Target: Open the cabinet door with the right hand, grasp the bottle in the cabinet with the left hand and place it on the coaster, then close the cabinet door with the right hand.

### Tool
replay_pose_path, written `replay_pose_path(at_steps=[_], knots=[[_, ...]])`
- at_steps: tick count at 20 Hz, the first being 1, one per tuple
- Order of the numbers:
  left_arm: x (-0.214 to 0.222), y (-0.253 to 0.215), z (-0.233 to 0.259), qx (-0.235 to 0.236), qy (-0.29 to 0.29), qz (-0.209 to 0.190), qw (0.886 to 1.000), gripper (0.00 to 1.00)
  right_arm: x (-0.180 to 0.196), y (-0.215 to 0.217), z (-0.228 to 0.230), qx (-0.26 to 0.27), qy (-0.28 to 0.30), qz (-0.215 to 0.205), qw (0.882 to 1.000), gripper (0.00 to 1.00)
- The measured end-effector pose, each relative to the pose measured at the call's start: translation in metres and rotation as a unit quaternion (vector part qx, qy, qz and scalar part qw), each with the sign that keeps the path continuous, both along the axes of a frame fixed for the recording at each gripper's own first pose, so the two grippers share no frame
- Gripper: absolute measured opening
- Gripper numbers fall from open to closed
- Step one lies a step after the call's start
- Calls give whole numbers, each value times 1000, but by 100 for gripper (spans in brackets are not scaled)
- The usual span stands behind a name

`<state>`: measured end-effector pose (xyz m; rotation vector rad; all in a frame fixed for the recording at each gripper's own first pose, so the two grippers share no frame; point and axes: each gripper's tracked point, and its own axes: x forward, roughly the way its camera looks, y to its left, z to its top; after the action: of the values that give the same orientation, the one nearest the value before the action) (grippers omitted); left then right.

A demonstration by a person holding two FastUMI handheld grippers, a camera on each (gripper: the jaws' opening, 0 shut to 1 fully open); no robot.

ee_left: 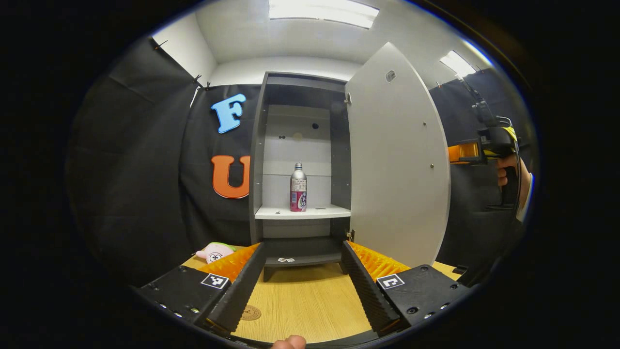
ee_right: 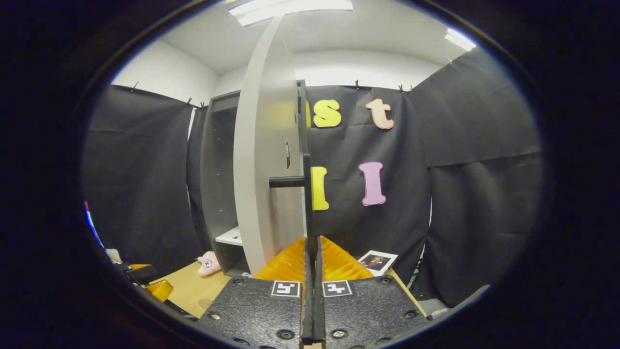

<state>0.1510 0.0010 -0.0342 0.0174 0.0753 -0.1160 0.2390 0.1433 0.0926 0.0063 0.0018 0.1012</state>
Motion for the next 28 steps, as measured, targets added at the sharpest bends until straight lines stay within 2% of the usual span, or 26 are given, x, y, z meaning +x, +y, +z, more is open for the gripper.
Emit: replay_pose_path(at_steps=[5, 11, 12, 14, 16, 17, 19, 20, 22, 28], knots=[[8, -4, -7, 8, 10, 8, 1000, 95, -17, -5, -1, 11, -1, 15, 1000, 4], [32, -18, -9, 6, 14, 12, 1000, 95, -13, -48, -3, 2, -10, -57, 998, 2], [36, -20, -7, 6, 13, 13, 1000, 95, -11, -49, -5, 6, -9, -60, 998, 5], [47, -24, 1, 11, 3, 15, 1000, 95, -8, -47, -3, 8, -18, -52, 998, 13], [61, -30, 6, 21, 0, 11, 1000, 95, -2, -48, -3, -5, -25, -51, 998, 28], [68, -32, 8, 23, -1, 8, 1000, 95, 0, -51, -3, -17, -29, -57, 998, 50], [85, -35, 14, 26, -9, 5, 1000, 95, 4, -54, 1, -28, -40, -57, 997, 68], [94, -35, 17, 29, -14, 3, 999, 95, 6, -51, 2, -26, -44, -54, 997, 68], [113, -37, 23, 29, -17, 2, 999, 96, 7, -46, 3, -17, -47, -44, 998, 75], [190, -35, 47, 36, -41, 4, 999, 96, 7, -39, 2, -3, -38, -27, 999, 79]])
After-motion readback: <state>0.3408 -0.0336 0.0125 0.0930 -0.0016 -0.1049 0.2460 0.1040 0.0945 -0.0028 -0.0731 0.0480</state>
